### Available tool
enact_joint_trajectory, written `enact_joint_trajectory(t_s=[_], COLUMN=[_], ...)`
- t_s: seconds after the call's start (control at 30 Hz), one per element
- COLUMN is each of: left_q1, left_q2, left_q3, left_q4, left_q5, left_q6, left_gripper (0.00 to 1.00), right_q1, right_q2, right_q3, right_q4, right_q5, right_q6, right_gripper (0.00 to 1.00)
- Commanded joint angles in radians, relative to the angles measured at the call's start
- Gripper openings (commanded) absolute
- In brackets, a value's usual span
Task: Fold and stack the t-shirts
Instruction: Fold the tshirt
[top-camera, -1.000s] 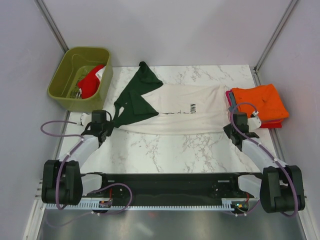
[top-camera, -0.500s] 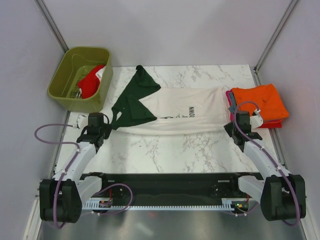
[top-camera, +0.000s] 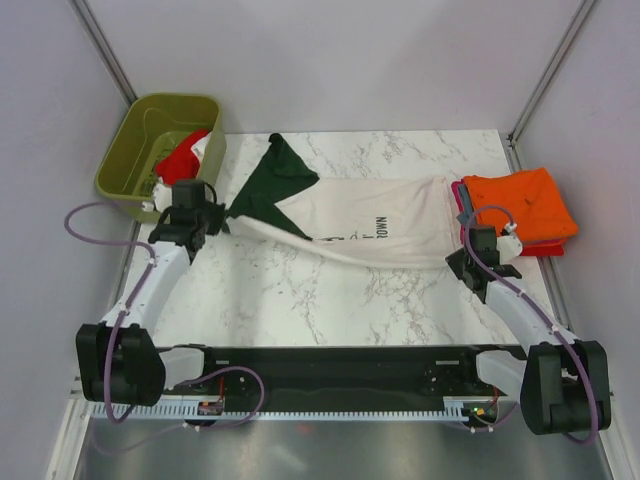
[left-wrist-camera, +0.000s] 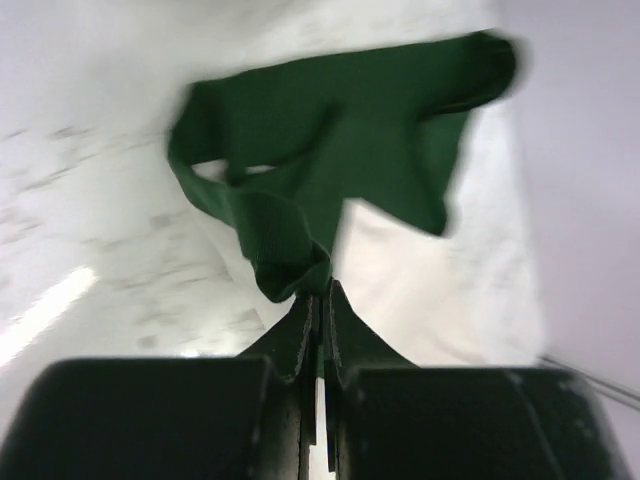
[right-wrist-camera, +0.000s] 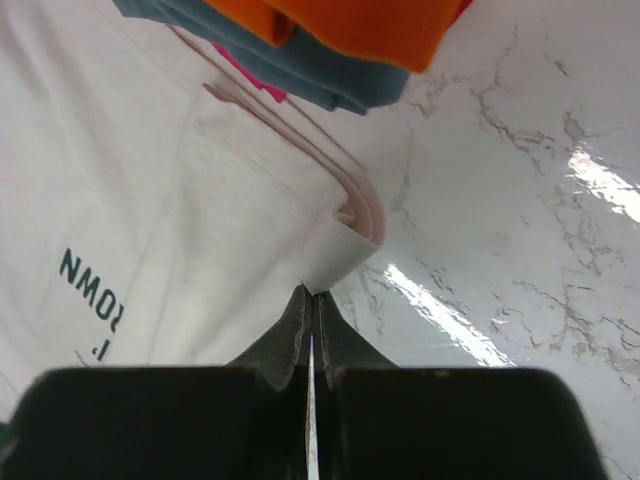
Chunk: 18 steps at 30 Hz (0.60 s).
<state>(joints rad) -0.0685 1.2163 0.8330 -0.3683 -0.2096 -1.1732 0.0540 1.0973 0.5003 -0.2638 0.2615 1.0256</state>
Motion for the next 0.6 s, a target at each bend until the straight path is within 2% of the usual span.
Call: enact_joint_trajectory(t_s=[0.0,0.07,0.13,0.2,0.3,0.43,0.57], left_q1=[-0.011,-0.011,-0.010,-0.004,0.025,0.042,0.047], left_q2=[-0.012,-0.029,-0.086,-0.159,-0.230,-0.363,-0.432], left_q3=[0.220,0.233,0.172,0.048,-0.108,-0.236,-0.328], left_q4=[-0.009,-0.052,-0.073,-0.083,-0.095,-0.132,-0.173], left_q5=[-0.014,-0.040,-0.071,-0.117,-0.114,-0.135,-0.133], left_q6=[0.043,0.061,0.072,0.066,0.057,0.064,0.067], left_gripper=[0.02,0.02,0.02,0.02,0.02,0.02,0.02], right_q1=[-0.005,-0.005,-0.005,-0.005,-0.005,-0.006,-0.005], right_q2=[-0.014,-0.025,-0.039,-0.050,-0.060,-0.094,-0.131], right_q3=[0.073,0.081,0.081,0.075,0.073,0.072,0.028], right_q4=[0.003,-0.005,-0.014,-0.017,-0.034,-0.060,-0.072], right_q5=[0.013,0.021,0.024,0.030,0.028,0.033,0.019], right_q6=[0.014,0.014,0.011,0.011,0.007,-0.013,-0.019], right_gripper=[0.00,0.00,0.00,0.00,0.00,0.00,0.00])
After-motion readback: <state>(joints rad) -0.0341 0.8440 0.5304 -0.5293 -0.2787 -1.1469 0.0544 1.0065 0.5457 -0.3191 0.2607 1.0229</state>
